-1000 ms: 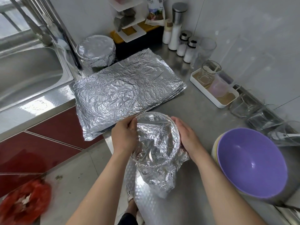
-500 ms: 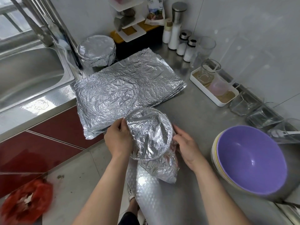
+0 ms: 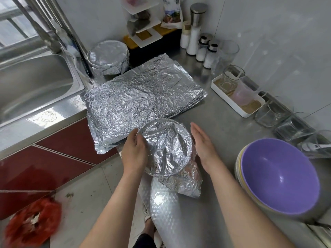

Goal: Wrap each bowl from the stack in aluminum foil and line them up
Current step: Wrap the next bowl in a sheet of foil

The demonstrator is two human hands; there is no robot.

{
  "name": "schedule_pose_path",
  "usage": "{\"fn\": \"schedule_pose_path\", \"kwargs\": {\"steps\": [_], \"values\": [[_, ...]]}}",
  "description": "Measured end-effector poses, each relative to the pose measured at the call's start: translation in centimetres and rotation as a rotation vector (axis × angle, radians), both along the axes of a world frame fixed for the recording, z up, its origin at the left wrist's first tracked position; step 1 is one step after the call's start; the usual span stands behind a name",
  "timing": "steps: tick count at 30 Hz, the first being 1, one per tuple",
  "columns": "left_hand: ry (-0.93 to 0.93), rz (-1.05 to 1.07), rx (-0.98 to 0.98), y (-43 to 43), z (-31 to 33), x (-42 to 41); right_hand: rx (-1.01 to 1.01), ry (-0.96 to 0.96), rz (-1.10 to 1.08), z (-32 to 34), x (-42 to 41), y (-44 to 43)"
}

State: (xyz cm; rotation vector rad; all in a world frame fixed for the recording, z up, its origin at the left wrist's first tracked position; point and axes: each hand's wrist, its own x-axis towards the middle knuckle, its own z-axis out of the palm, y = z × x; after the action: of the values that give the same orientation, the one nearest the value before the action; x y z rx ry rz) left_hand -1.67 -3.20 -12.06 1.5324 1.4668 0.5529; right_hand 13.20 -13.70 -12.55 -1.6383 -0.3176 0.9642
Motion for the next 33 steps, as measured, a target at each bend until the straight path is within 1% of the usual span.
{"fn": "schedule_pose_path", "kwargs": {"steps": [3, 6, 11, 13, 15, 18, 20, 23, 25, 28, 31, 33], "values": [[-0.196, 0.048, -0.097, 0.2, -0.4, -0.2, -0.028, 0.086, 0.041, -0.2, 0.0, 0.8], [-0.260, 0.093, -0.099, -0.1, -0.5, 0.0, -0.054, 0.075, 0.032, -0.1, -0.5, 1.0], [-0.262, 0.160, -0.097, -0.1, -1.4, 0.2, -0.121, -0.058, 0.056, 0.2, -0.9, 1.1], [-0.282, 0.139, -0.112, -0.2, -1.7, 0.0, -0.135, -0.106, 0.053, 0.2, -0.7, 1.0], [-0.295, 0.125, -0.143, 0.2, -1.3, -0.3, -0.113, -0.088, 0.107, 0.0, 0.1, 1.0], [-0.290, 0.049, -0.184, 1.7, -0.5, -0.8, -0.033, 0.030, 0.163, 0.8, 1.5, 1.8], [-0.278, -0.048, -0.200, 2.6, -0.2, -0.6, -0.065, 0.082, 0.199, 1.1, 1.8, 2.6], [-0.257, -0.136, -0.266, 3.0, 0.0, 0.1, -0.149, 0.022, 0.257, 1.2, 1.2, 3.3], [-0.272, -0.152, -0.264, 3.0, -0.1, 0.3, -0.178, -0.019, 0.225, 0.7, 1.0, 3.3], [-0.244, -0.166, -0.247, 2.7, -0.3, 0.2, -0.205, -0.072, 0.193, 0.4, 0.8, 3.3], [-0.233, -0.190, -0.254, 2.5, -0.3, 0.0, -0.217, -0.117, 0.213, 0.7, 0.6, 3.3], [-0.242, -0.186, -0.291, 2.8, 0.3, 0.0, -0.222, -0.122, 0.232, 1.0, 0.8, 3.1]]}}
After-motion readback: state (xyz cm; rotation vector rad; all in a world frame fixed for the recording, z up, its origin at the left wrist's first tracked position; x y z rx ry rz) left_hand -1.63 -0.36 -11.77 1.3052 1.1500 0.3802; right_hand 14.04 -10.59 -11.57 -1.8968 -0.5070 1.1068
